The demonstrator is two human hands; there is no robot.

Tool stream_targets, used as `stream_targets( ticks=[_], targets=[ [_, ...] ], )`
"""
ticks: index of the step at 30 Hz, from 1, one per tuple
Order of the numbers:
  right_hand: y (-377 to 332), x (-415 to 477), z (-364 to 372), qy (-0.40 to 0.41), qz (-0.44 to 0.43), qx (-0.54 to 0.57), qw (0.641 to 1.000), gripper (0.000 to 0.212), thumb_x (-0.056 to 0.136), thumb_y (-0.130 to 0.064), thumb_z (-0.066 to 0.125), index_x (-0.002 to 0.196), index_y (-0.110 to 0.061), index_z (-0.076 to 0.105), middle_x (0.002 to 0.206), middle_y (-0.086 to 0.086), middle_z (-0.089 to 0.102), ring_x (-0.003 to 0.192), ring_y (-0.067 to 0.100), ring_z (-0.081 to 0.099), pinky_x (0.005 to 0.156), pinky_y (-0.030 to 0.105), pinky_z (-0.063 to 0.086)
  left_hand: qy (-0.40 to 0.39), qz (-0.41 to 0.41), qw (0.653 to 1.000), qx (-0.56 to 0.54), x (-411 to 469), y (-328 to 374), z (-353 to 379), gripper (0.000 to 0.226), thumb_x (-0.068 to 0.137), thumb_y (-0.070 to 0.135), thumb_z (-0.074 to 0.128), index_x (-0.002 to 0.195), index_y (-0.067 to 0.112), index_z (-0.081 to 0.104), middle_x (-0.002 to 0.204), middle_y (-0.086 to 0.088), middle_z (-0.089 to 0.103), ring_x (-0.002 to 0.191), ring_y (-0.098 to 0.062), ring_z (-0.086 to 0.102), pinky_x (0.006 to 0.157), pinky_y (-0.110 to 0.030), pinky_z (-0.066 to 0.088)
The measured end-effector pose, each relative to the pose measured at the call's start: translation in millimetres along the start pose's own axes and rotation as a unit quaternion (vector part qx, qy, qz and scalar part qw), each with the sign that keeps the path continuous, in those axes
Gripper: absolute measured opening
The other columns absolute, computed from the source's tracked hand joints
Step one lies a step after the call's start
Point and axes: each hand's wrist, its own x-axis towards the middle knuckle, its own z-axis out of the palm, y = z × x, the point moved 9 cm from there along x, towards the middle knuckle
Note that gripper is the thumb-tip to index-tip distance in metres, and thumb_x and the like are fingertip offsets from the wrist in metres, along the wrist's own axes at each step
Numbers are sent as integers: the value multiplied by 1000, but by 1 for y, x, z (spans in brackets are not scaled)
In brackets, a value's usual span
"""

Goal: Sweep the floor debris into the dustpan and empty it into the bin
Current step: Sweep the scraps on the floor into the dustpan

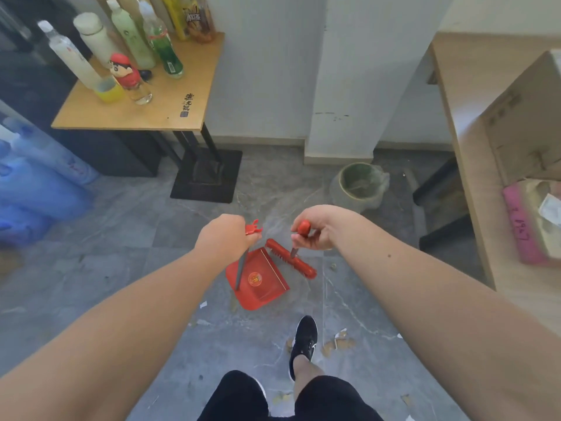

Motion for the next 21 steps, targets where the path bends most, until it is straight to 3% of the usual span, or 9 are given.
stream_targets(
  ticks=[3,4,6,11,17,21],
  targets=[
    [53,-4,-7,3,29,17,999,14,99,7,44,85,10,47,61,19,52,79,26,63,40,27,54,-8,9,1000,16,-29,-1,19,47,91,58,57,78,12,58,82,-8,61,85,-32,65,64,-33,44],
    [72,-5,-9,9,33,16,999,15,99,7,42,85,9,46,59,18,54,77,25,62,39,27,53,-14,13,1000,16,-39,-1,26,47,91,58,56,78,12,58,82,-8,60,85,-32,65,64,-33,43],
    [111,-5,-17,38,51,5,998,24,100,8,36,79,5,47,49,12,53,62,19,53,33,23,49,-30,27,999,20,-60,2,41,47,92,58,56,78,13,55,85,-8,62,86,-32,65,64,-32,43],
    [194,-7,-28,101,79,23,992,29,100,-4,29,73,-1,42,60,6,37,25,9,29,29,10,34,-41,104,992,66,-120,26,75,47,93,63,50,84,17,54,96,-8,66,91,-31,66,71,-36,50],
    [236,-35,-52,159,52,53,984,27,94,1,30,71,-3,44,46,3,45,23,8,29,32,9,31,-41,143,984,97,-150,57,92,47,97,59,44,95,14,58,99,-9,67,92,-30,66,73,-37,52],
    [247,-52,-86,172,37,73,982,29,95,1,27,71,-4,42,35,1,43,19,9,29,30,9,30,-30,169,979,109,-155,97,91,44,98,59,44,92,17,55,99,-7,66,93,-29,66,67,-33,43]
  ],
)
